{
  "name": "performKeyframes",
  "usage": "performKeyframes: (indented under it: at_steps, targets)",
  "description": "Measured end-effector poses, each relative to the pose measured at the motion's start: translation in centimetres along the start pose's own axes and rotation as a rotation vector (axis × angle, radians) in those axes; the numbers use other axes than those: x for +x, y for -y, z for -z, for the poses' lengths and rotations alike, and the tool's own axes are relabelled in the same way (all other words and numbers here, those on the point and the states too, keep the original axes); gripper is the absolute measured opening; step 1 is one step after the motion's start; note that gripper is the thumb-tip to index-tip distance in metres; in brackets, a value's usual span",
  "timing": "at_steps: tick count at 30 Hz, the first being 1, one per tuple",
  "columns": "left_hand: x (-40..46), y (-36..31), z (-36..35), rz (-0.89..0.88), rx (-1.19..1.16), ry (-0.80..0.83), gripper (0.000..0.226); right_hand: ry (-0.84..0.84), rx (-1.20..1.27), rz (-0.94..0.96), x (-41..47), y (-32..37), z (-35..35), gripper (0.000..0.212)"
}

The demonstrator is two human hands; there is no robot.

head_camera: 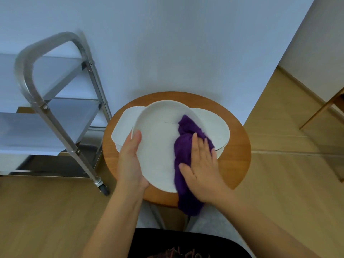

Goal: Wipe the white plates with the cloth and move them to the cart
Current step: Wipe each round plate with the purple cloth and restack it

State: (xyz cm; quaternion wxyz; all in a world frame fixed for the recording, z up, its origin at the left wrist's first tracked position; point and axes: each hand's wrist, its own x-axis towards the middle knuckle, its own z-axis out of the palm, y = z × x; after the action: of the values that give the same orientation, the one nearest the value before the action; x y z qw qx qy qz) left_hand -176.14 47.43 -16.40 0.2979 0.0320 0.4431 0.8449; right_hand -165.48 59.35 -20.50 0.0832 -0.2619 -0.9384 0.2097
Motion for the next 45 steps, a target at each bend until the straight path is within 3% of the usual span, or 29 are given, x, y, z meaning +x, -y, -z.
performKeyframes:
  at_steps: [4,8,10,12,16,20,22,25,27,30,32,34,38,42,44,45]
  targets:
    - [-0.7,1.4,-1.3,0.032,-0.022,-0.015,0.017,0.094,0.364,0.115,-2.4,3.2,-1.0,0.088]
    - [-1.1,1.5,-1.7,0.048,-0.055,-0.071,0.023,0.157,0.353,0.296,-2.0,4.5,-0.2,0.112]
    - [-0.8,1.1,-1.7,0.051,-0.065,-0.076,0.020,0.135,0.335,0.316,-1.4,4.5,0.2,0.109]
    - [-0.6,0.6,-1.9,0.038,-0.051,-0.064,0.021,0.019,0.324,0.328,-1.4,4.7,0.1,0.093]
    - [-0.1,-0.9,-2.8,0.019,0.026,0.088,0.065,-0.274,0.471,0.245,-1.3,4.7,0.8,0.068]
    - [0.5,-3.2,-2.1,0.035,0.106,0.308,0.091,-0.308,0.855,0.064,-0.4,3.8,4.8,0.067]
    - [1.2,-3.5,-1.2,-0.032,0.203,0.251,0.078,-0.307,1.076,0.004,0.0,3.0,6.2,0.065]
    - [2.7,-2.2,-0.1,-0.140,0.467,-0.031,0.065,-0.227,1.431,0.018,0.5,1.8,7.5,0.071]
    - [3.2,-1.1,0.1,-0.007,0.359,0.006,0.075,-0.146,1.649,-0.003,0.6,1.1,7.4,0.068]
    - [3.9,0.2,0.6,0.201,-0.033,0.177,0.052,-0.042,1.776,-0.086,0.5,0.2,6.4,0.084]
    - [4.2,0.4,0.8,0.182,-0.034,0.206,0.041,-0.015,1.767,-0.116,0.2,-0.5,5.9,0.080]
    - [4.4,0.3,0.9,0.123,0.030,0.167,0.035,-0.045,1.728,-0.168,0.0,-1.2,5.8,0.061]
    - [4.2,-1.7,0.6,-0.016,0.206,0.087,0.060,-0.281,1.535,-0.240,0.7,-2.2,6.6,0.054]
    - [3.5,-4.1,-0.3,-0.158,0.579,0.043,0.073,-0.354,1.096,-0.086,1.9,-1.4,9.7,0.051]
    - [2.9,-4.7,-1.5,-0.225,0.829,0.082,0.069,-0.312,0.801,0.157,3.1,0.2,11.3,0.036]
    - [2.5,-4.8,-2.2,-0.263,0.954,0.114,0.065,-0.239,0.654,0.268,3.8,1.1,11.9,0.050]
